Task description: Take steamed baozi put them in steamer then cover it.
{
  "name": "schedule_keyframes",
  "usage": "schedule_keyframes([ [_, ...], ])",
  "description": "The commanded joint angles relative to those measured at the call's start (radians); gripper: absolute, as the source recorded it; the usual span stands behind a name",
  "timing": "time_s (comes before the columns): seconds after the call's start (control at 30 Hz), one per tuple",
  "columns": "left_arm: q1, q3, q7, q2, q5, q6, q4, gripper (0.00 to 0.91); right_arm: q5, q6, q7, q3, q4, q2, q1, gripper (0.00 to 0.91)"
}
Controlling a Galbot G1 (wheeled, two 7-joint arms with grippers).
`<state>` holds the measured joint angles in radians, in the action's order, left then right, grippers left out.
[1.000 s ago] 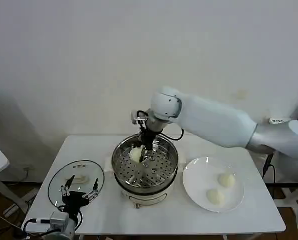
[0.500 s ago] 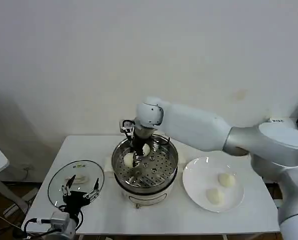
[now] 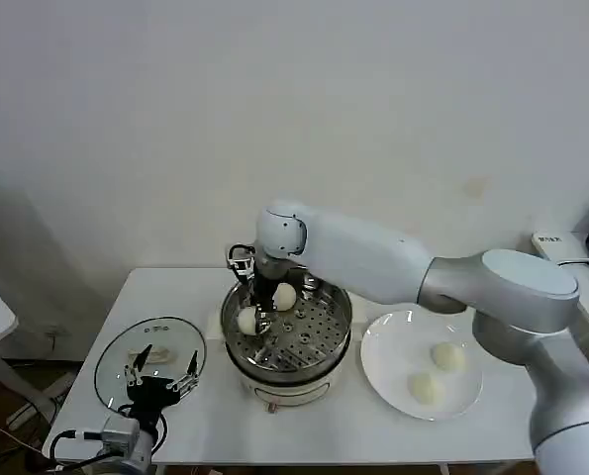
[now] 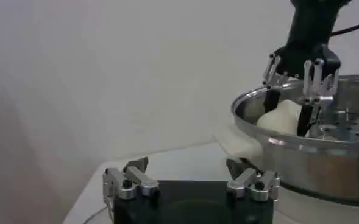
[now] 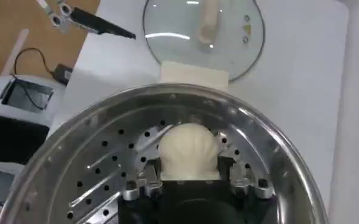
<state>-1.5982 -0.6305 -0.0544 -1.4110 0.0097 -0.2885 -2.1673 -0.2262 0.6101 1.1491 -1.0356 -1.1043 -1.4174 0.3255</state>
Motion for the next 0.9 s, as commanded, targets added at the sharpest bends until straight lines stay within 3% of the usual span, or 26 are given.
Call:
schedule_keyframes([
  [0.03, 0.001, -0.001, -0.001, 0.002, 0.000, 0.000, 0.003, 0.907, 0.006, -0.001, -0.008, 0.000, 0.015, -0.013, -0.007, 0.907],
  [0.27, 0.003, -0.001, -0.007, 0.002, 0.002, 0.000, 0.001, 0.907, -0.005, 0.005, -0.012, 0.014, -0.001, 0.000, 0.001, 0.907],
  [0.47, -0.006, -0.005, -0.014, 0.006, 0.004, -0.001, -0.012, 0.907, -0.061, 0.023, -0.011, 0.048, -0.155, 0.142, 0.037, 0.907],
  [0.67, -0.017, -0.002, -0.014, 0.016, 0.021, 0.001, -0.014, 0.907, -0.112, 0.014, 0.017, 0.055, -0.397, 0.450, 0.130, 0.907],
  [0.9, -0.036, 0.005, -0.012, 0.032, 0.036, 0.005, -0.016, 0.907, -0.062, -0.062, 0.100, 0.096, -0.559, 0.759, 0.153, 0.907],
])
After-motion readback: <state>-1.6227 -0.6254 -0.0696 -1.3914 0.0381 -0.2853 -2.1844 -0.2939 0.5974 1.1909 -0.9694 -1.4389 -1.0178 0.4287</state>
